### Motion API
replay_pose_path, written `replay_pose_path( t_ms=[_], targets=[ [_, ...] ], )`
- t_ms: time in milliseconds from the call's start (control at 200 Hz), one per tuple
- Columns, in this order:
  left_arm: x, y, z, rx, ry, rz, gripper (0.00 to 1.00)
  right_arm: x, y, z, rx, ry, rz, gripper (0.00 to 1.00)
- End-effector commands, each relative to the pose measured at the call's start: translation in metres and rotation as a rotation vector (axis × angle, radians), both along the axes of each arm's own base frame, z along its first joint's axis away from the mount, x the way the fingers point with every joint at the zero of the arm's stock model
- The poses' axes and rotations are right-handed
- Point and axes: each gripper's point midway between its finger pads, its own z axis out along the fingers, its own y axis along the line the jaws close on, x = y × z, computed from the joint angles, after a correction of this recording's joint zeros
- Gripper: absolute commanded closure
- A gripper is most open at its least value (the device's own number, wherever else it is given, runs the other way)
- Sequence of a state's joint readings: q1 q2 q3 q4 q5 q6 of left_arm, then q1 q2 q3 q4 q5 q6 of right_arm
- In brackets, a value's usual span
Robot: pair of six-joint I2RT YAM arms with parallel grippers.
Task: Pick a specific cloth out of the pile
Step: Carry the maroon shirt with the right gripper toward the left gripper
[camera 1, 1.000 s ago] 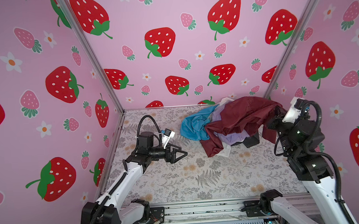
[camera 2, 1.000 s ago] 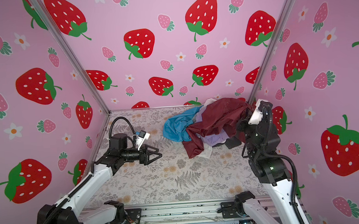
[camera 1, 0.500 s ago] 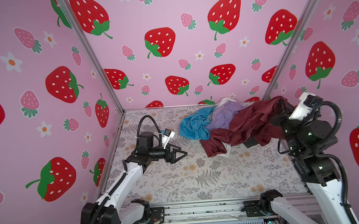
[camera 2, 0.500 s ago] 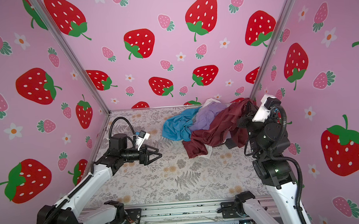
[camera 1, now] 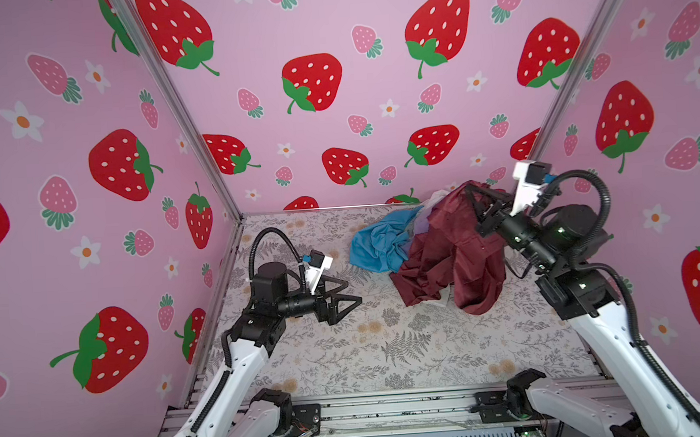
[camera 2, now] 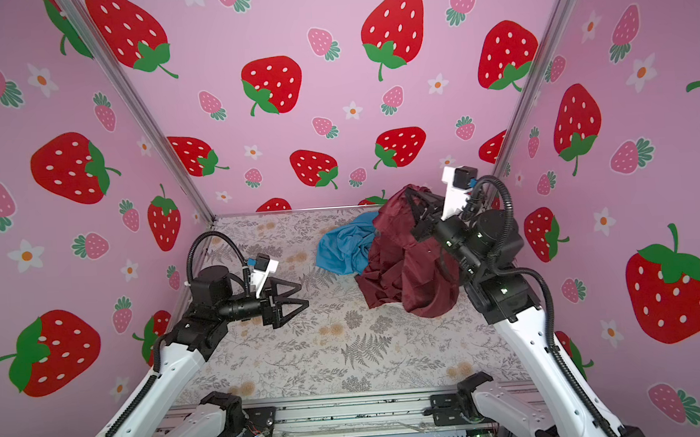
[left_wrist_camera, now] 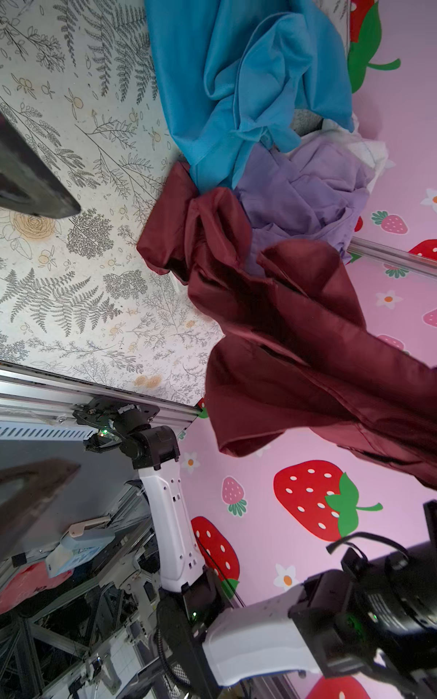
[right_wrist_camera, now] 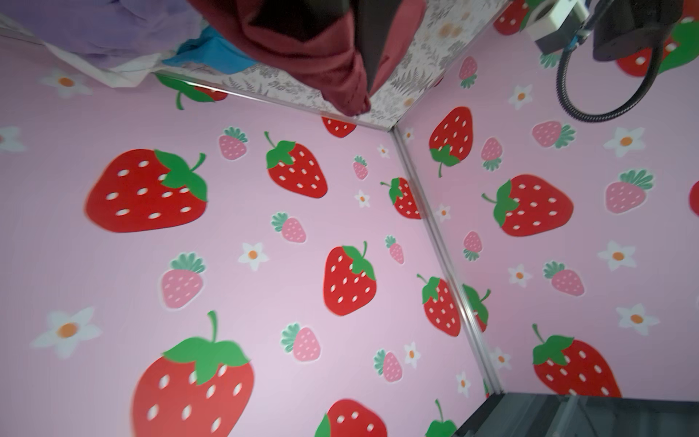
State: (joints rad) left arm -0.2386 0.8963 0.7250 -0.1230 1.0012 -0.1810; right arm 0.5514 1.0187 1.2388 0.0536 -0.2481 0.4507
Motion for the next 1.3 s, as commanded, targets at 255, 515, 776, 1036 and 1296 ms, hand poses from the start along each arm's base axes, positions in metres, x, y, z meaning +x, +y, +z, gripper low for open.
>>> replay_pose_path(
  t_ms=[255,515,776,1036,1296],
  targets=[
    [-0.015,0.001,0.026,-0.003,-0.099,0.022,0.01,-0.050,0.182,-0.015,-0.101,-0.054,0.437,1.00],
    [-0.027,0.001,0.030,0.004,-0.161,0.018,0.01,-0.034,0.263,-0.013,-0.057,-0.040,0.583,1.00],
    [-0.030,0.001,0.030,0.014,-0.181,0.010,0.01,-0.016,0.331,-0.079,-0.104,0.106,0.736,1.00],
    [-0.031,0.000,0.030,0.016,-0.186,0.005,0.01,0.003,0.331,-0.171,-0.224,0.282,0.696,1.00],
    [-0.032,0.000,0.030,0.014,-0.190,0.000,0.01,0.012,0.290,-0.245,-0.319,0.422,0.595,1.00]
  ],
)
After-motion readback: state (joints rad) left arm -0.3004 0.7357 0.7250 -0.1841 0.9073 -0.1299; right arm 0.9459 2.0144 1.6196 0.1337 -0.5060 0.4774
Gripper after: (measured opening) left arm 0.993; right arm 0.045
